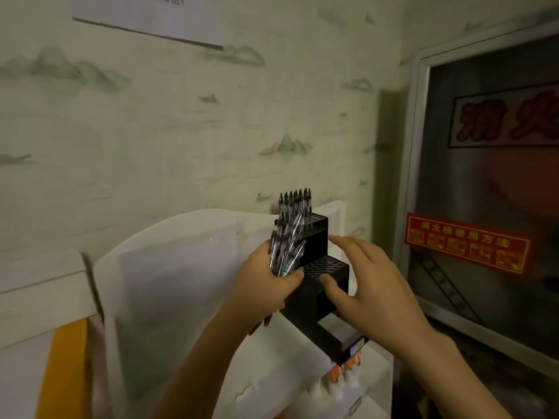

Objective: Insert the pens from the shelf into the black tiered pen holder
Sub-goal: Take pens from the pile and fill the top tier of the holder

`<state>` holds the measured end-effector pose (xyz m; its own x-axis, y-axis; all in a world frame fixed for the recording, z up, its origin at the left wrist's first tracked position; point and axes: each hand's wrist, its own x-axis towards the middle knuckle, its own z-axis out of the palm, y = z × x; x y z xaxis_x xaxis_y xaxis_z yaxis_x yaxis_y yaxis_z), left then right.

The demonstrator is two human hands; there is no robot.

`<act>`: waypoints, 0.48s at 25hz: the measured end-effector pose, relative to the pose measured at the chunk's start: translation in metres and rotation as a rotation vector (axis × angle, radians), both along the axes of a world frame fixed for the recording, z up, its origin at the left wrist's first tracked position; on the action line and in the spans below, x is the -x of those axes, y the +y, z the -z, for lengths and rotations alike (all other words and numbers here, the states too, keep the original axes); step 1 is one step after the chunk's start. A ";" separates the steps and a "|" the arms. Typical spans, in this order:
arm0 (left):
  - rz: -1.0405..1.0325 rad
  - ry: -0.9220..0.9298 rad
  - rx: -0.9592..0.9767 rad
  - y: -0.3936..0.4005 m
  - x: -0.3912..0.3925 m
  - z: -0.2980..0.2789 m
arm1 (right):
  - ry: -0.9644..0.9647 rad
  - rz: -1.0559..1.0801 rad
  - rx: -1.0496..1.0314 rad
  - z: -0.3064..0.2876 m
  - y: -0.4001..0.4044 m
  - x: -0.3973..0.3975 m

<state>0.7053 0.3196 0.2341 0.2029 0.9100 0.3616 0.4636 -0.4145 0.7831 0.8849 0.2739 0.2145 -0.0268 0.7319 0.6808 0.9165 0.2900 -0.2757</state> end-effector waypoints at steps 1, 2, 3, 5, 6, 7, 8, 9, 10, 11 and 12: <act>-0.001 0.004 -0.005 0.012 -0.010 0.002 | 0.009 -0.009 0.003 0.002 0.012 -0.008; -0.003 0.011 -0.008 0.024 -0.019 0.005 | 0.014 -0.021 0.008 0.005 0.025 -0.016; -0.006 0.019 -0.013 0.037 -0.026 0.009 | 0.017 -0.037 0.009 0.008 0.039 -0.023; -0.002 0.027 -0.036 0.060 -0.037 0.015 | 0.025 -0.080 0.029 0.012 0.067 -0.034; 0.002 0.026 -0.056 0.072 -0.041 0.016 | 0.045 -0.107 0.037 0.012 0.081 -0.038; -0.002 0.028 -0.078 0.088 -0.046 0.018 | 0.091 -0.146 0.044 0.012 0.099 -0.043; -0.011 0.038 -0.097 0.104 -0.051 0.018 | 0.178 -0.195 0.054 0.010 0.118 -0.047; -0.025 0.051 -0.110 0.121 -0.055 0.016 | 0.303 -0.257 0.076 0.007 0.138 -0.049; -0.031 0.056 -0.115 0.137 -0.060 0.014 | 0.436 -0.324 0.118 0.004 0.157 -0.050; -0.023 0.052 -0.116 0.151 -0.064 0.013 | 0.551 -0.395 0.169 0.001 0.175 -0.051; -0.004 0.042 -0.117 0.165 -0.069 0.013 | 0.642 -0.468 0.220 0.000 0.191 -0.052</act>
<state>0.7740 0.4847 0.2210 0.2165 0.8629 0.4567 0.4967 -0.5001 0.7094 0.9366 0.4650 0.2141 -0.0167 0.8602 0.5097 0.3591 0.4810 -0.7998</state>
